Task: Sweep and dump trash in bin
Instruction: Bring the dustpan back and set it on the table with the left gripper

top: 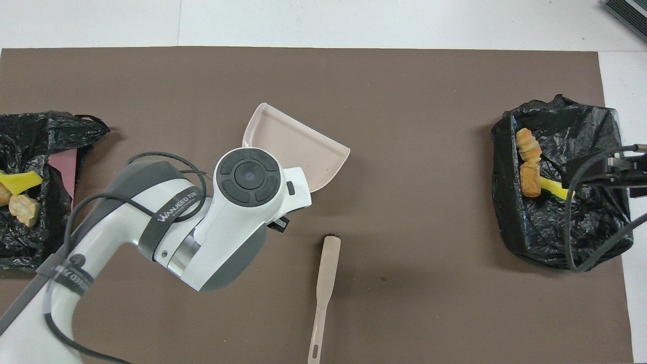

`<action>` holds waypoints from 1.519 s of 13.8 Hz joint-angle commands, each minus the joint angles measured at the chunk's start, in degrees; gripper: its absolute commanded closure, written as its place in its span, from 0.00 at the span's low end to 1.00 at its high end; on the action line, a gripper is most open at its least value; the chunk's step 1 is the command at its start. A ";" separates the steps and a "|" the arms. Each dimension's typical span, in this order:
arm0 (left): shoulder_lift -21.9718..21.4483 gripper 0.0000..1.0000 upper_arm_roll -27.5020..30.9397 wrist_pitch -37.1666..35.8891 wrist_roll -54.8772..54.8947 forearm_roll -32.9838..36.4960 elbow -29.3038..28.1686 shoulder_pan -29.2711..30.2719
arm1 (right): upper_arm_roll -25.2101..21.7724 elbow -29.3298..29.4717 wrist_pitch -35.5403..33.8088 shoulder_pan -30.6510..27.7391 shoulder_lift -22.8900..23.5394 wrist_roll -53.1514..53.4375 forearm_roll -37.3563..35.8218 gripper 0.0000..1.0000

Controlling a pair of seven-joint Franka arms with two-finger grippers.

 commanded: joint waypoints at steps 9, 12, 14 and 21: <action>12.55 1.00 -0.91 14.06 -25.63 -2.70 2.95 -6.00 | 0.15 -1.27 0.32 -0.41 -1.21 -1.48 0.31 0.00; 13.97 0.01 -0.82 14.42 -26.97 -2.08 4.27 -6.36 | 0.15 -1.27 0.32 -0.41 -1.21 -1.39 0.23 0.00; 13.19 0.00 -0.91 14.51 -26.35 -0.94 4.36 -5.84 | 0.15 -1.27 0.40 -0.41 -1.21 -1.39 0.31 0.00; 8.18 0.00 1.98 12.66 -25.56 -1.55 4.36 -1.17 | 0.15 -1.27 0.40 -0.41 -1.21 -1.48 0.31 0.00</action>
